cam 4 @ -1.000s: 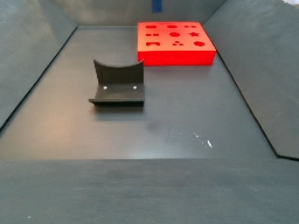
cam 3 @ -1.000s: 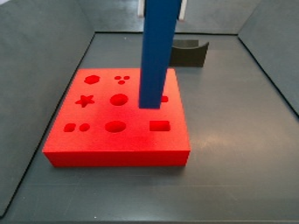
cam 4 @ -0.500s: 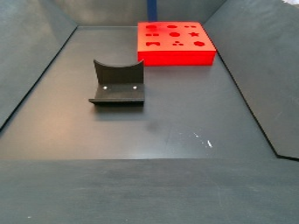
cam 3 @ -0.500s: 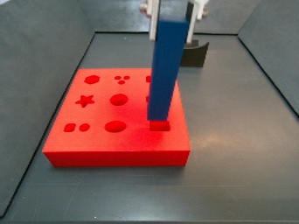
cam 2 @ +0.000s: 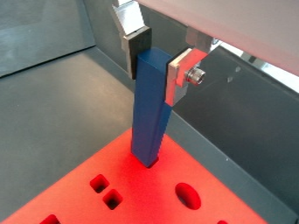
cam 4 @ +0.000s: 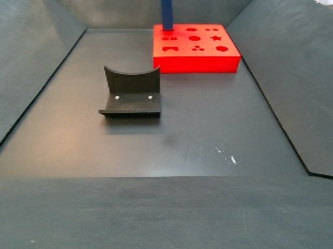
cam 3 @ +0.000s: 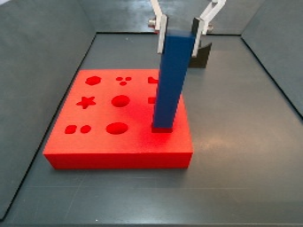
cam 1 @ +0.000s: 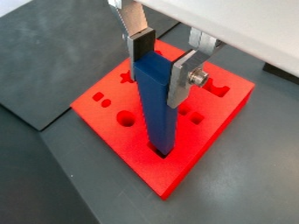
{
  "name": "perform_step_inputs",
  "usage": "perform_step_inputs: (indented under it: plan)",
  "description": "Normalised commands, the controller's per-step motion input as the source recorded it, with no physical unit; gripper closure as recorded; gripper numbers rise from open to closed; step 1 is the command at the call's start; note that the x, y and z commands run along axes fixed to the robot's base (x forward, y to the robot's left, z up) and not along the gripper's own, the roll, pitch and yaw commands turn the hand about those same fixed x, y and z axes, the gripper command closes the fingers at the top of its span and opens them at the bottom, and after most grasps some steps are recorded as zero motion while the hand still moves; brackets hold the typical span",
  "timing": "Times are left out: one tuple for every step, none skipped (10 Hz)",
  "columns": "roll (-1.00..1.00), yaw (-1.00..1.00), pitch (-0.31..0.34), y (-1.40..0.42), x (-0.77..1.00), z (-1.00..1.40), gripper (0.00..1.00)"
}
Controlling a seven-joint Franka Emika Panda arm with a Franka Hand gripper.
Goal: Insert the rectangle object.
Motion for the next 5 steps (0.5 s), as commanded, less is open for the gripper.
perform_step_inputs:
  plan:
    - [0.1, -0.29, 0.003, 0.0, 0.3, -0.16, 1.0]
    - [0.11, -0.12, 0.016, -0.06, 0.17, -0.07, 1.0]
    - [0.15, 0.0, 0.0, -0.23, 0.04, -0.09, 1.0]
    - [0.15, 0.03, 0.0, -0.44, 0.02, -0.09, 1.0]
    - [0.15, 0.06, 0.0, -0.44, 0.0, -0.06, 1.0]
